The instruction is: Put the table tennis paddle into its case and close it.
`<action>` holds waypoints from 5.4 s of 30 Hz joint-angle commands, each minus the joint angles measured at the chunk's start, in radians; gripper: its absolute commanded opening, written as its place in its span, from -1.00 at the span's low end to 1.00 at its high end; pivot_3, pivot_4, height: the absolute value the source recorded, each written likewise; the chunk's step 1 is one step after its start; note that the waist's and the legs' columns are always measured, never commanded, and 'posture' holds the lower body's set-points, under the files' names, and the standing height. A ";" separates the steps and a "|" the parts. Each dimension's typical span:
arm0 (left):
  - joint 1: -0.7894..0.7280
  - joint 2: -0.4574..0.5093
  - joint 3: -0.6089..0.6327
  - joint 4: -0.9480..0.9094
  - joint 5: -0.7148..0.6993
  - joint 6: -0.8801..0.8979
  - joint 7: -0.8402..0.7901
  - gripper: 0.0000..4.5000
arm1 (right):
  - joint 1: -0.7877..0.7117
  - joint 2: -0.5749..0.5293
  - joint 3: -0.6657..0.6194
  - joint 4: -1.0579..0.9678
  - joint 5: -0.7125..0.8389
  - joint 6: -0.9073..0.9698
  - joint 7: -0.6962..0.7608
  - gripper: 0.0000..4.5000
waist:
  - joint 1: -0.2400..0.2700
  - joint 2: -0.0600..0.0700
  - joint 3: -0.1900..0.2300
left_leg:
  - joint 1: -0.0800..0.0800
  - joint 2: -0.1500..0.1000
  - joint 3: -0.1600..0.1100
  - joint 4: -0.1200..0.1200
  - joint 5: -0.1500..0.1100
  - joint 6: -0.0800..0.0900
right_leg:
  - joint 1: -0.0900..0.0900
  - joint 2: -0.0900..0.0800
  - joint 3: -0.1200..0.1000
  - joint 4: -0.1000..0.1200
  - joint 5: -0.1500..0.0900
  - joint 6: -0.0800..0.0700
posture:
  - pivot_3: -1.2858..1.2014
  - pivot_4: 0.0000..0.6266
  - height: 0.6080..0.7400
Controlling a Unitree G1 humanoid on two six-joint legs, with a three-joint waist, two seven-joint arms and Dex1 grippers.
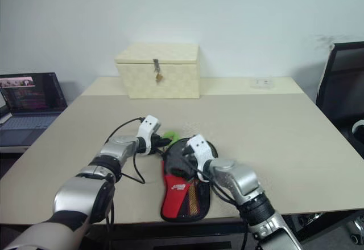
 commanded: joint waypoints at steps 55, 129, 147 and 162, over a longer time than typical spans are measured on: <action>-0.218 -0.425 -0.303 0.080 0.456 -0.590 0.148 -0.59 | 0.257 -0.068 0.102 -0.316 -0.058 0.261 0.019 1.00 | 0.004 -0.004 -0.004 | 0.004 -0.004 0.001 -0.002 0.001 -0.001 | 0.003 0.001 0.002 0.001 -0.003 0.006 | 0.03 -0.52 1.00; 0.119 -0.156 -0.025 -0.083 0.050 -0.353 -0.421 0.86 | -0.093 -0.166 -0.264 0.177 -0.148 -0.135 -0.055 0.15 | 0.000 -0.004 -0.005 | 0.004 -0.002 0.002 0.000 0.001 -0.001 | 0.001 0.003 0.002 0.005 0.000 0.000 | 0.03 -0.52 1.00; 0.130 -0.209 -0.047 -0.062 0.056 -0.339 -0.386 0.86 | 0.107 -0.358 -0.330 -0.244 0.009 0.136 0.123 -0.98 | 0.009 -0.002 -0.006 | 0.004 -0.003 0.001 0.000 0.001 -0.001 | 0.002 0.002 0.002 0.005 -0.002 0.003 | 0.03 -0.52 1.00; 0.123 -0.245 -0.057 -0.049 0.068 -0.338 -0.342 0.86 | 0.361 -0.685 -0.278 -0.758 0.301 0.288 0.399 -0.98 | 0.025 -0.002 -0.006 | 0.006 -0.007 -0.001 0.000 0.001 -0.001 | 0.008 0.000 0.001 0.001 -0.004 0.007 | 0.03 -0.52 1.00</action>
